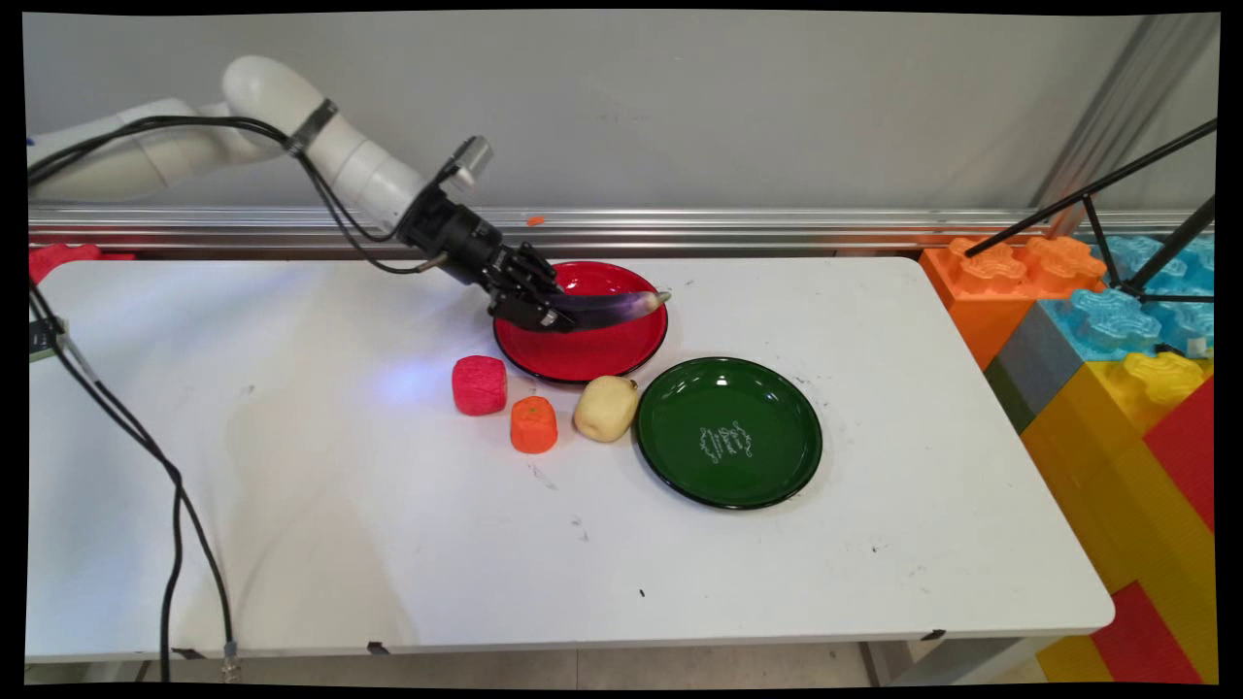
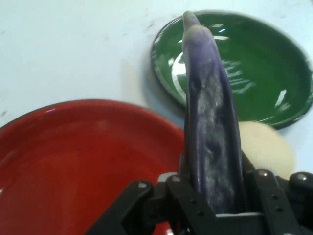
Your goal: Place the picked object on the table
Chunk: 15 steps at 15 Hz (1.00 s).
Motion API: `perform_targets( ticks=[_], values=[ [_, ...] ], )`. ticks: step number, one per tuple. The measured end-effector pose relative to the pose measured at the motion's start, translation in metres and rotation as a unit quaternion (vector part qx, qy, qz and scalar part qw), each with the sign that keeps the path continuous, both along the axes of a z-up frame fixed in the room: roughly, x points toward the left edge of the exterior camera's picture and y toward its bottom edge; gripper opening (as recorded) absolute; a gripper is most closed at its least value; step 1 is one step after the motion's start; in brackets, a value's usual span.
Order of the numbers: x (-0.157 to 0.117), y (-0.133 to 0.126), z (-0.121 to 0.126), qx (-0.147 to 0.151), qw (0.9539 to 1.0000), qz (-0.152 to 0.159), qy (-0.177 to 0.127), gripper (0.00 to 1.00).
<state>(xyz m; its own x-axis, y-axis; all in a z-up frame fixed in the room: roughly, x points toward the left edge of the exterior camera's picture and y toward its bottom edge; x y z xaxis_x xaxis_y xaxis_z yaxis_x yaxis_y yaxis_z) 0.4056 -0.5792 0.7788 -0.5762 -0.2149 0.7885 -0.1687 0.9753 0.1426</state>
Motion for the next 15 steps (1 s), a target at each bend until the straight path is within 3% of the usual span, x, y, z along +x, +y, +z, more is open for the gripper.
perform_targets(
  ticks=[7, 15],
  values=[
    [0.021, 0.046, 0.024, 0.006, 0.9982, -0.047, 0.036, 0.0],
    [0.054, 0.088, 0.019, 0.014, 0.9948, -0.092, 0.04, 0.0]
  ],
)
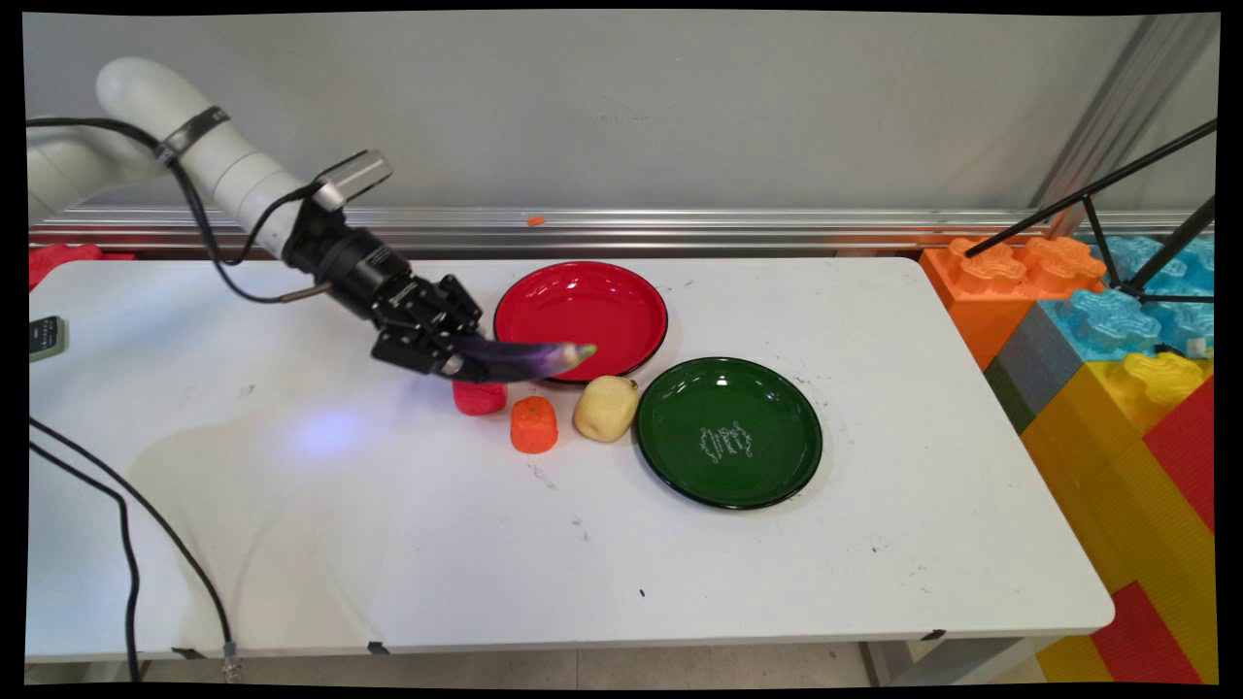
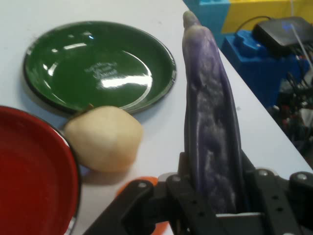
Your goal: Place the picked object on the table
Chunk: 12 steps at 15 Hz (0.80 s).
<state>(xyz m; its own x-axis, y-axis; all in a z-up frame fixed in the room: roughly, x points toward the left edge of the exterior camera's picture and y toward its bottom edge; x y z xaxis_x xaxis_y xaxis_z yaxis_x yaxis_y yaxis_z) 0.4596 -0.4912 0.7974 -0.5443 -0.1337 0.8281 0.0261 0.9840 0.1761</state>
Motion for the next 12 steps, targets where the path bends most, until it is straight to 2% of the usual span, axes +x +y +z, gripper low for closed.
perform_targets(
  ticks=[12],
  values=[
    [0.019, 0.035, -0.039, 0.008, 0.9984, -0.055, -0.012, 0.0]
  ],
)
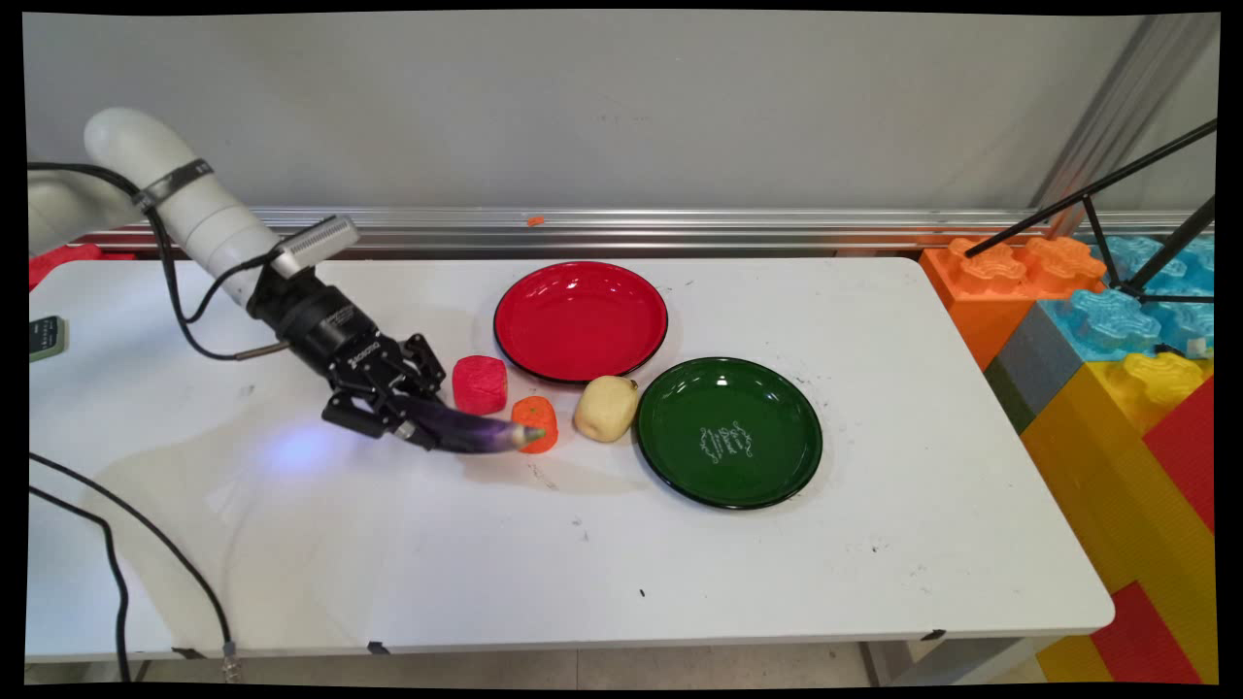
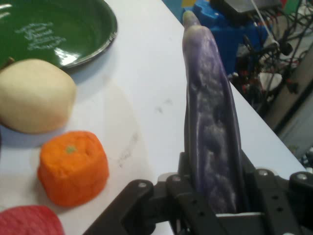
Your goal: Place the picked object on the table
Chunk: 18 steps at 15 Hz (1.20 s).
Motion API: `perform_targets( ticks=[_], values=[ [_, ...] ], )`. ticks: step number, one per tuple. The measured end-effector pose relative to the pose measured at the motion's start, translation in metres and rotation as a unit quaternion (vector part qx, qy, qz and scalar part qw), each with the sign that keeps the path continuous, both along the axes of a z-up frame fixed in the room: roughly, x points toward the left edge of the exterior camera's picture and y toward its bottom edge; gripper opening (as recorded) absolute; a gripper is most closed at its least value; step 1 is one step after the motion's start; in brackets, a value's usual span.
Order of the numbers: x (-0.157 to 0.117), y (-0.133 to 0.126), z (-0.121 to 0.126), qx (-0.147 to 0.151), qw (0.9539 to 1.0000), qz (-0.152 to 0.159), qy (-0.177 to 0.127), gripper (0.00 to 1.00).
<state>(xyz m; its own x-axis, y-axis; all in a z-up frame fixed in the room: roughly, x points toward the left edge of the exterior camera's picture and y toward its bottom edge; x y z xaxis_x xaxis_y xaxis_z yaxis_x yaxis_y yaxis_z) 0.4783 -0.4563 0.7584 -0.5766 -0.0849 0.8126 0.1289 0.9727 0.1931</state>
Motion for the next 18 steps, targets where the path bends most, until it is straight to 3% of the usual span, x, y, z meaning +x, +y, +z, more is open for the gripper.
perform_targets(
  ticks=[12, 13, 18],
  values=[
    [0.001, 0.007, -0.034, -0.002, 0.9995, -0.03, -0.014, 0.0],
    [0.0, 0.007, -0.036, -0.003, 0.9994, -0.031, -0.014, 1.0],
    [0.001, 0.006, -0.041, -0.005, 0.9992, -0.035, -0.016, 1.0]
  ],
)
